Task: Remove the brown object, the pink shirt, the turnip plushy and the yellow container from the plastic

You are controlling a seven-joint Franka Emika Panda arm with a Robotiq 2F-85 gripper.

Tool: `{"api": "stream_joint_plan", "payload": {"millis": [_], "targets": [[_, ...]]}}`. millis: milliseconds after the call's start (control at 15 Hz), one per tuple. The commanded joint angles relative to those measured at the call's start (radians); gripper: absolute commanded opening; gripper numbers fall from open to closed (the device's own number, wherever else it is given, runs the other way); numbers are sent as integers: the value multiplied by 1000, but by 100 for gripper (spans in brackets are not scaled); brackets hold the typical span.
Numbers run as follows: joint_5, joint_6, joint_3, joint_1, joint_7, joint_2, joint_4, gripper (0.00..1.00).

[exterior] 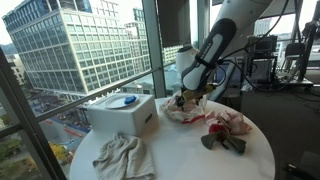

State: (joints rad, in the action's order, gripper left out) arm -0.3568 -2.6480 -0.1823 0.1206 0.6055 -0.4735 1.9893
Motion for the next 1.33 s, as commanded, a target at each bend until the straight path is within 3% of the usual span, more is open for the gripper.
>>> {"api": "stream_joint_plan", "payload": {"millis": [0, 333, 667, 1267], "targets": [[4, -10, -55, 31, 12, -144, -174, 100], [15, -23, -112, 62, 29, -269, -319, 100], [36, -25, -136, 72, 29, -378, -395, 100], [105, -50, -120, 53, -5, -455, -432, 100]]}}
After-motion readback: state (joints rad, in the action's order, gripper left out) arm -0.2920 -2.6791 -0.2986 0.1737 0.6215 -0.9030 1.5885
